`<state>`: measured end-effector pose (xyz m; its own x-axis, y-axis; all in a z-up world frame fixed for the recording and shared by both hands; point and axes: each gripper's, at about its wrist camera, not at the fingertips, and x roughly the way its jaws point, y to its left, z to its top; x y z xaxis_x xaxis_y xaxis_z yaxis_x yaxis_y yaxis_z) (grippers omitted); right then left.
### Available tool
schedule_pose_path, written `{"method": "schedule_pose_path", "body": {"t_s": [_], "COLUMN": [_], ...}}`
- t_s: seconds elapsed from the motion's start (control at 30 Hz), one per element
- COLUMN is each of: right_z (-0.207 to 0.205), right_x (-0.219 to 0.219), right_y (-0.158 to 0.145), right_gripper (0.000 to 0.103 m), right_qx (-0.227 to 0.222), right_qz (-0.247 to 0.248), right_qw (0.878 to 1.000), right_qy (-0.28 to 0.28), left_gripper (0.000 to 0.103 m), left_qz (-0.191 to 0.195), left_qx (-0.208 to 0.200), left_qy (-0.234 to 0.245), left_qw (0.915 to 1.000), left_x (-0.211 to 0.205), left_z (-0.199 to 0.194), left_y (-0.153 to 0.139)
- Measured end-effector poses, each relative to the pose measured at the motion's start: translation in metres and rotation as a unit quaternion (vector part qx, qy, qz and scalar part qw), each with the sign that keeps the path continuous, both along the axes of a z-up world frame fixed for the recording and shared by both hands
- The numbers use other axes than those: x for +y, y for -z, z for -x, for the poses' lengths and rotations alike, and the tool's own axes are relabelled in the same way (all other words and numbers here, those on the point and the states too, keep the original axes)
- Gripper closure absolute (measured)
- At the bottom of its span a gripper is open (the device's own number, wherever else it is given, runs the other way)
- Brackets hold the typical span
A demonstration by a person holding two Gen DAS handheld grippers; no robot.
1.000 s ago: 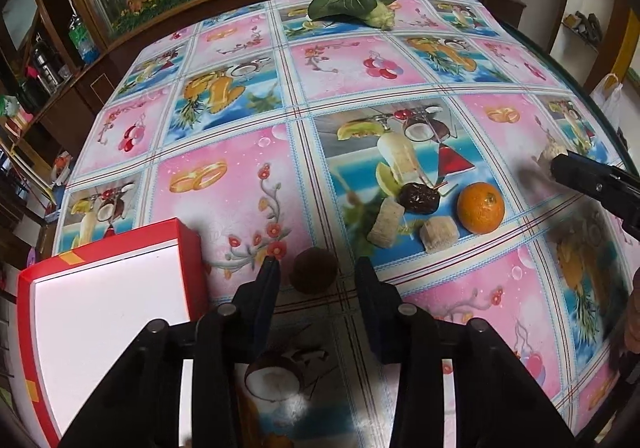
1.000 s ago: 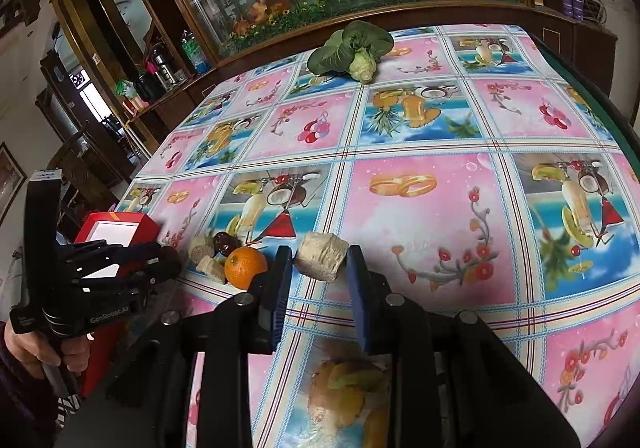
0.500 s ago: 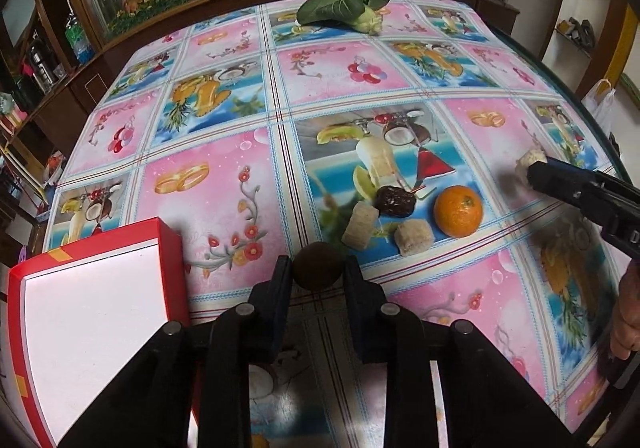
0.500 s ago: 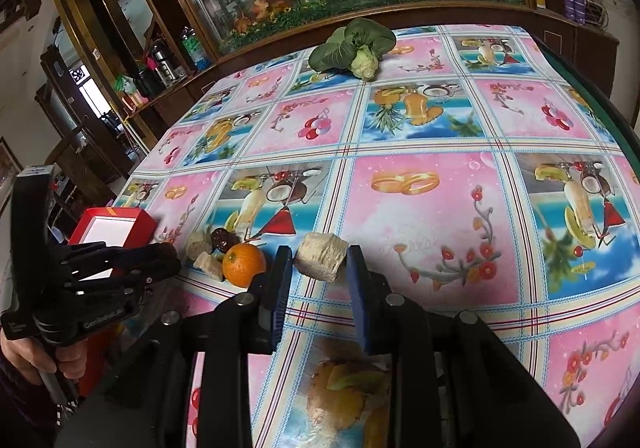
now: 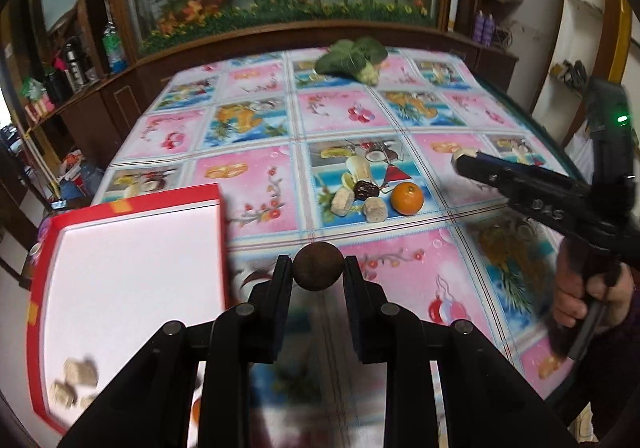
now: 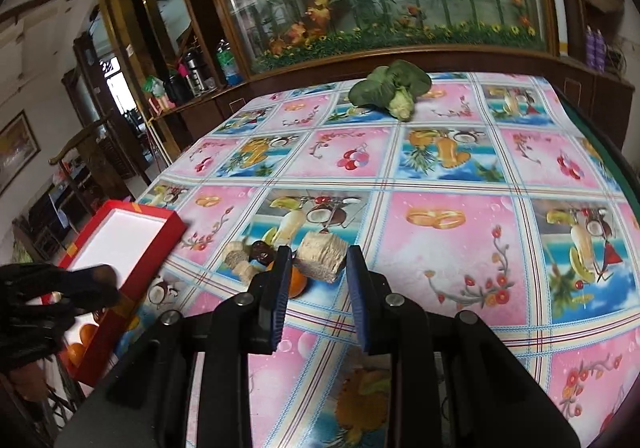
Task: Organize fruits
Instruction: 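Carry the rice cake and brown fruit into the tray and open both tools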
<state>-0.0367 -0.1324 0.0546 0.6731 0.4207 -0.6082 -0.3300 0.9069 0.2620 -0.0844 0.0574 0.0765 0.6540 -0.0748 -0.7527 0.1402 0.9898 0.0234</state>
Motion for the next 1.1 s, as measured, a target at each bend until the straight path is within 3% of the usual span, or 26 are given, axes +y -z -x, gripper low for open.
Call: {"method": "schedule_pose_path", "body": {"t_s": [0.27, 0.5, 0.8, 1.1], "right_z": [0.007, 0.017, 0.036, 0.079], "right_x": [0.017, 0.049, 0.158, 0.237], "right_y": [0.003, 0.000, -0.010, -0.023], "right_gripper": [0.073, 0.073, 0.073, 0.073], "right_qx": [-0.006, 0.004, 0.009, 0.001], "right_qz": [0.015, -0.012, -0.031, -0.011], "right_qw": [1.000, 0.999, 0.987, 0.967], "right_qy": [-0.012, -0.044, -0.160, -0.255], "left_gripper": [0.078, 0.078, 0.078, 0.078], "left_qz": [0.015, 0.014, 0.008, 0.009], "left_qx": [-0.002, -0.028, -0.044, -0.036], "left_qy": [-0.018, -0.083, -0.187, -0.220], "left_qw": [0.9997, 0.9961, 0.9813, 0.9747], "left_x": [0.019, 0.073, 0.158, 0.191], "left_z": [0.026, 0.039, 0.071, 0.083], "left_y": [0.002, -0.010, -0.012, 0.004]}}
